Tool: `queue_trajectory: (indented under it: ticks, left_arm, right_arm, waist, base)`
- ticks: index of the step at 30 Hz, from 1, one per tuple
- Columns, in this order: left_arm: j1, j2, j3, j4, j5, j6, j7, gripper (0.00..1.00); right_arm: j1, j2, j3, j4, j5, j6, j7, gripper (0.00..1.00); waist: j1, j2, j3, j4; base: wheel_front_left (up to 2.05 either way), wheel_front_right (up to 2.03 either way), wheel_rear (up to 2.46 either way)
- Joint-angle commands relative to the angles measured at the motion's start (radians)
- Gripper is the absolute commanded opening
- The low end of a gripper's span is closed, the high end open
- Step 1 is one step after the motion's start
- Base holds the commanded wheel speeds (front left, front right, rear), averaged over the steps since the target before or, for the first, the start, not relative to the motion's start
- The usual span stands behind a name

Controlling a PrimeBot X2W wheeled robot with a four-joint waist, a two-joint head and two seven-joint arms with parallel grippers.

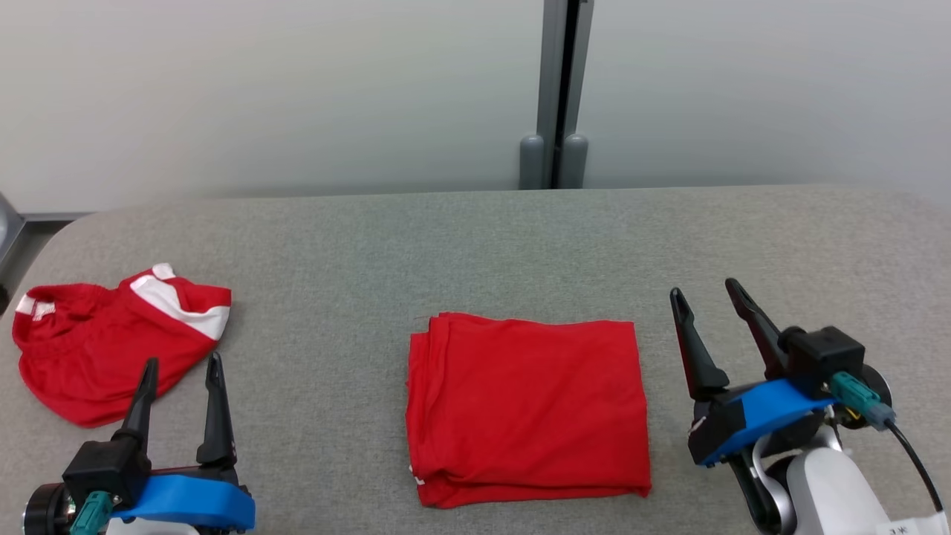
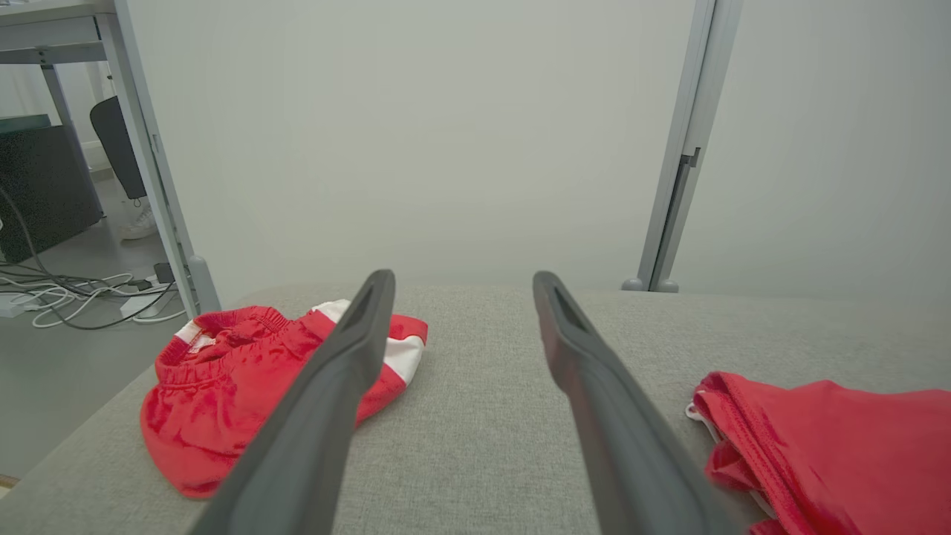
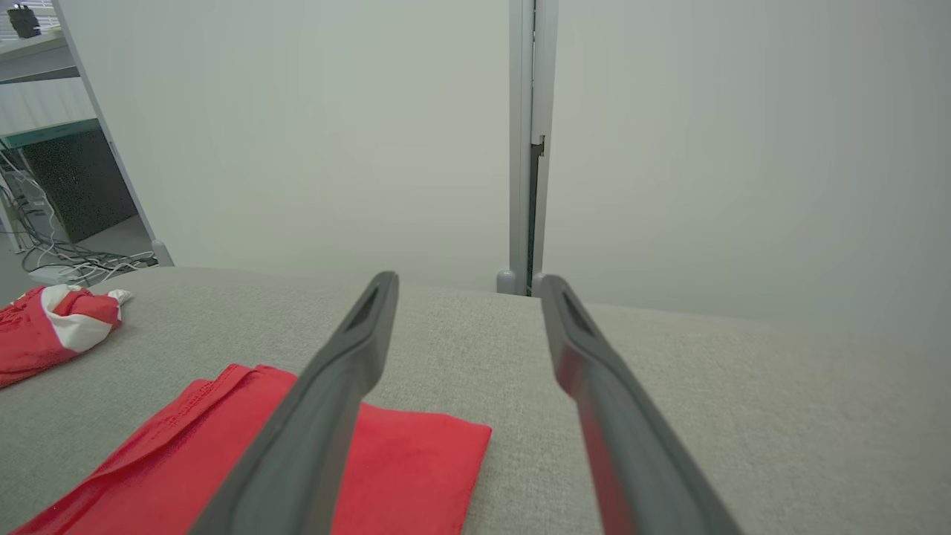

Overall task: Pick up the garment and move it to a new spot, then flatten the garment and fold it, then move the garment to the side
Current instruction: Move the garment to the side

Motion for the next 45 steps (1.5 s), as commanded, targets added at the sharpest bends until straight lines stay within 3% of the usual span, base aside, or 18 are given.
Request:
queue_trajectory:
  ticks: [1, 12, 23, 33, 34, 35, 45]
  left_arm:
    - [-0.022, -0.006, 0.000, -0.002, 0.004, -0.001, -0.004, 1.00]
    - [-0.070, -0.026, 0.014, 0.004, 0.010, -0.022, -0.004, 1.00]
    - [-0.099, -0.064, 0.033, 0.015, 0.029, -0.044, -0.004, 1.00]
    - [-0.118, -0.089, 0.047, 0.034, 0.047, -0.070, -0.004, 1.00]
    - [-0.119, -0.091, 0.050, 0.036, 0.049, -0.071, -0.004, 1.00]
    - [-0.120, -0.094, 0.052, 0.038, 0.052, -0.073, -0.004, 1.00]
    - [-0.132, -0.110, 0.080, 0.027, 0.064, -0.091, -0.004, 1.00]
  right_arm:
    - [-0.032, -0.002, 0.007, 0.021, 0.002, 0.000, 0.004, 1.00]
    - [-0.114, -0.002, 0.028, 0.256, -0.002, 0.000, 0.023, 1.00]
    - [-0.120, -0.002, 0.040, 0.461, 0.038, 0.000, -0.013, 1.00]
    - [-0.152, 0.000, 0.123, 0.599, 0.096, 0.000, -0.044, 1.00]
    - [-0.156, 0.001, 0.134, 0.610, 0.104, 0.000, -0.046, 0.71]
    - [-0.162, 0.001, 0.140, 0.623, 0.111, 0.000, -0.053, 0.00]
    - [-0.275, -0.039, 0.057, 0.655, 0.030, -0.001, -0.130, 0.00]
  waist:
    - [0.0000, 0.0000, 0.017, 0.016]
    - [0.0000, 0.0000, 0.087, 0.070]
    - [0.0000, 0.0000, 0.123, 0.075]
    - [0.0000, 0.0000, 0.134, 0.086]
    - [0.0000, 0.0000, 0.135, 0.087]
    - [0.0000, 0.0000, 0.135, 0.088]
    - [0.0000, 0.0000, 0.168, 0.053]
  base:
    - [0.00, 0.00, 0.00]
    - [0.00, 0.00, 0.00]
    - [0.00, 0.00, 0.00]
    - [0.00, 0.00, 0.00]
    - [0.00, 0.00, 0.00]
    - [0.00, 0.00, 0.00]
    - [0.00, 0.00, 0.00]
